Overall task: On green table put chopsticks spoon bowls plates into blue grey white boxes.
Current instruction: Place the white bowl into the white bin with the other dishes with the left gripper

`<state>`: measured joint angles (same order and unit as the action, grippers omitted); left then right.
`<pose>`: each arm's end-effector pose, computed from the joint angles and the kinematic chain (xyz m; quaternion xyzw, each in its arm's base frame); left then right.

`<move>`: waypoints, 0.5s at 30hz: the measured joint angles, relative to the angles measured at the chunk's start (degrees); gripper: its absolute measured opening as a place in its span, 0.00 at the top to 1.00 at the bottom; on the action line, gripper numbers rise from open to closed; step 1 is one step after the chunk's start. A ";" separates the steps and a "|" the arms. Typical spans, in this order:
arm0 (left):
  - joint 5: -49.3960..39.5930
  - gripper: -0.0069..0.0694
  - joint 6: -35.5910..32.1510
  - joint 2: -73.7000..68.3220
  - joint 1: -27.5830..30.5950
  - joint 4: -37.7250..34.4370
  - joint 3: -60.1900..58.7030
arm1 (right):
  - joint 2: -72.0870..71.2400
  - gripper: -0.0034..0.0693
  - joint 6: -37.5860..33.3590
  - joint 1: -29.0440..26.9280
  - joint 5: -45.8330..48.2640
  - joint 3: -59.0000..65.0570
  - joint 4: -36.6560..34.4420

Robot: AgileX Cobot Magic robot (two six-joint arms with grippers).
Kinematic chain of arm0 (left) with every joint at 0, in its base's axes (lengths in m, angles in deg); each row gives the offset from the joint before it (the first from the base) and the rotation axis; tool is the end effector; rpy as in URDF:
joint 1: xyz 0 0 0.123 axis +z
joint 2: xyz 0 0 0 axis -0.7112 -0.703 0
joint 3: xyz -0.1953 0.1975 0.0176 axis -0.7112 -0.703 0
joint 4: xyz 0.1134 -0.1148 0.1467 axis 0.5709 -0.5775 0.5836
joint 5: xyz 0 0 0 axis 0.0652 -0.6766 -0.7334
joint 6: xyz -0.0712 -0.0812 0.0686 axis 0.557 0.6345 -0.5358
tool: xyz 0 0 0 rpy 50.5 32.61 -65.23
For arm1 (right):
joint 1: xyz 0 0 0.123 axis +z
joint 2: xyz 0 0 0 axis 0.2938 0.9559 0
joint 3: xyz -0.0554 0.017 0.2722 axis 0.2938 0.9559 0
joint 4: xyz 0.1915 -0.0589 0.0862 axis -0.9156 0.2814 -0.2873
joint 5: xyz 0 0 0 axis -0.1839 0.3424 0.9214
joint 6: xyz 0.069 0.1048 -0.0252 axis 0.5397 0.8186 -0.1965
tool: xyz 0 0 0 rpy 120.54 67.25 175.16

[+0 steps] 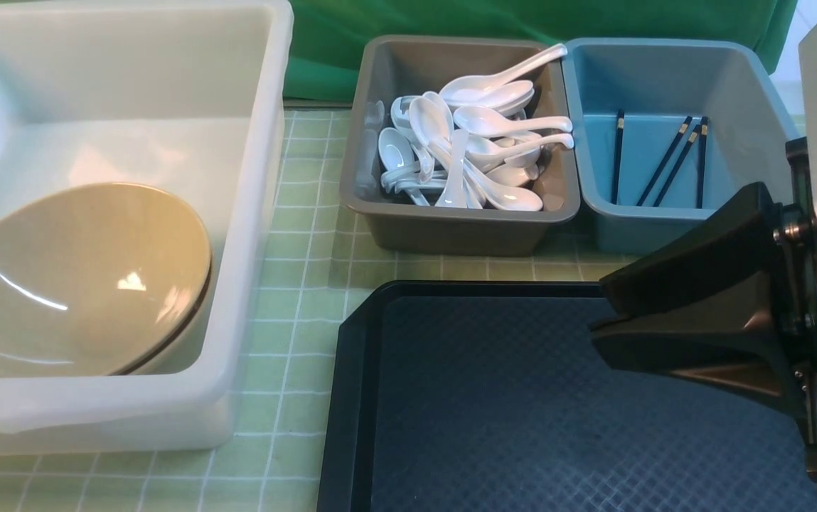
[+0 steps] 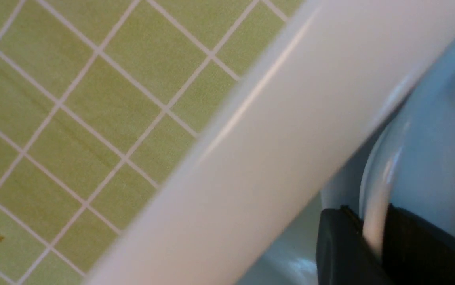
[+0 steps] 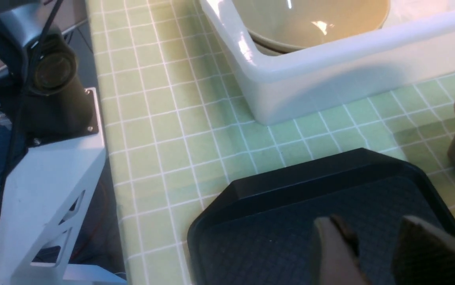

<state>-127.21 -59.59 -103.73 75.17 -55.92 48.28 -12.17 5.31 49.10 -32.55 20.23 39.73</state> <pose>0.2712 0.1744 0.2149 -0.3052 0.9442 0.0849 0.0897 0.1392 0.1478 0.3731 -0.4596 0.7259 0.2320 0.4561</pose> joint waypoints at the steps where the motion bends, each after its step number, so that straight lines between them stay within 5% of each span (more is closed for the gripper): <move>1: 0.05 0.76 0.62 0.00 0.00 0.20 -0.06 | 0.00 0.63 -0.05 0.00 -0.11 0.00 0.00; 7: -1.25 0.46 4.68 0.00 0.00 0.20 -0.20 | 0.00 0.63 -0.12 0.00 -0.26 0.00 -0.10; 11: -3.89 0.17 7.74 0.52 0.00 0.26 -0.20 | 0.00 0.63 -0.12 0.00 -2.06 0.00 0.15; 15: -5.06 0.05 8.13 3.47 0.00 0.83 -0.13 | 0.00 0.63 -0.12 0.00 -4.49 0.00 1.63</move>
<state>-132.27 -51.46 -100.26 75.17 -55.09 48.15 -12.17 5.20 49.10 -37.04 20.23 41.36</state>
